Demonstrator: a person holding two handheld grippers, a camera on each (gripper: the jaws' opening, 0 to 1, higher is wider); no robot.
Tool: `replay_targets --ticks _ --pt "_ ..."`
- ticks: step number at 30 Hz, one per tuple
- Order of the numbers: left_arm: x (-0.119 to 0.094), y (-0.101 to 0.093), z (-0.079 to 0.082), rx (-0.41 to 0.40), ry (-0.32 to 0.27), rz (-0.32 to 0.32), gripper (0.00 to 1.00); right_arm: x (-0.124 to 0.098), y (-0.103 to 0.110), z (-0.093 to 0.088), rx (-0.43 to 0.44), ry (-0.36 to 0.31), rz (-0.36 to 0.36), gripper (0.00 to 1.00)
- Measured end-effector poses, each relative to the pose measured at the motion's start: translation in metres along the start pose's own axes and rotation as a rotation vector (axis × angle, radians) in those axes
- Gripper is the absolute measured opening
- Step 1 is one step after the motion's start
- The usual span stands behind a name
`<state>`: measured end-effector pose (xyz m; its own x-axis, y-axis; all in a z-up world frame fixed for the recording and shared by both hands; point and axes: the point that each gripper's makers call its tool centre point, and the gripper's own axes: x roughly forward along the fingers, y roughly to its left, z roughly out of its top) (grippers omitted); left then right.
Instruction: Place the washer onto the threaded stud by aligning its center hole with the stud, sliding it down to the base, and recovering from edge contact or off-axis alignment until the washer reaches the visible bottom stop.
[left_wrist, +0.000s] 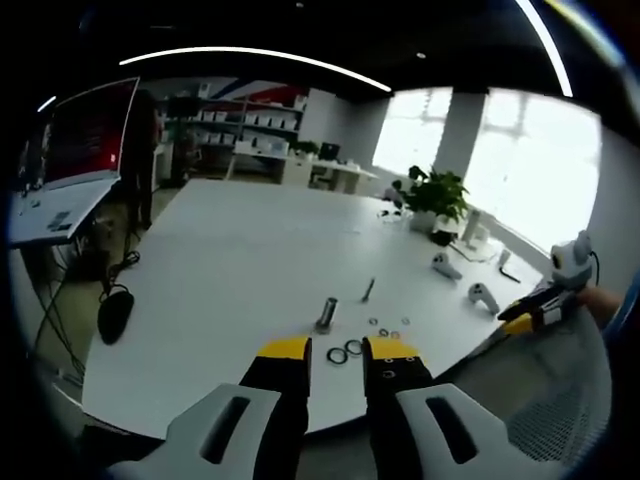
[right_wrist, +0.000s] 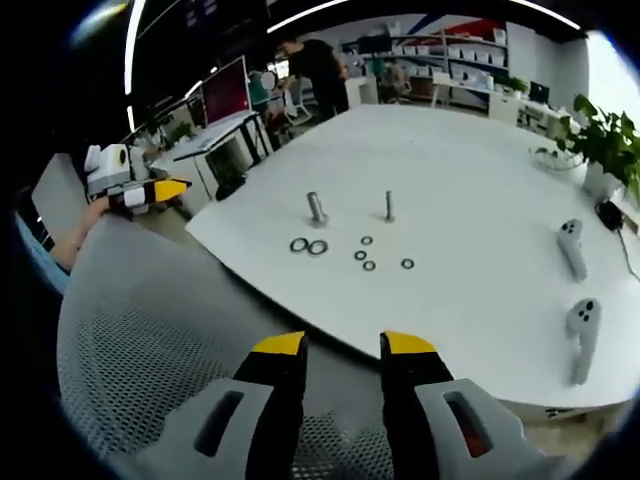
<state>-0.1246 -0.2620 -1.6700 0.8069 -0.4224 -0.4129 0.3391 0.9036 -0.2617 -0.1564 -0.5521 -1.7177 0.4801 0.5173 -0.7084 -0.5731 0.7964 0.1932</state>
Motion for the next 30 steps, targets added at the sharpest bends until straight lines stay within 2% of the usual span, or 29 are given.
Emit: replay_targets --ticks 5,12,16,18,19,22,30 --pt "-0.001 -0.002 0.000 0.012 0.001 -0.011 0.16 0.000 0.003 0.002 -0.012 -0.011 0.028 0.31" --pt "-0.002 0.001 -0.001 -0.015 -0.004 0.006 0.15 0.004 0.015 -0.004 -0.056 0.046 0.128 0.31" --pt "-0.002 0.002 -0.001 -0.032 -0.004 0.006 0.15 0.006 0.015 -0.005 -0.110 0.073 0.148 0.31" --pt "-0.002 0.001 -0.002 -0.033 0.002 0.003 0.15 0.006 0.025 -0.002 -0.123 0.063 0.211 0.31" --pt "-0.002 0.001 -0.003 -0.033 0.005 0.002 0.15 0.005 0.030 -0.001 -0.103 0.056 0.238 0.31" --pt "-0.002 0.000 -0.003 -0.042 0.003 0.001 0.15 0.005 0.031 -0.002 -0.094 0.063 0.253 0.31" --pt "-0.002 -0.002 -0.003 -0.044 0.007 -0.004 0.15 0.006 0.036 -0.001 -0.164 0.080 0.295 0.31"
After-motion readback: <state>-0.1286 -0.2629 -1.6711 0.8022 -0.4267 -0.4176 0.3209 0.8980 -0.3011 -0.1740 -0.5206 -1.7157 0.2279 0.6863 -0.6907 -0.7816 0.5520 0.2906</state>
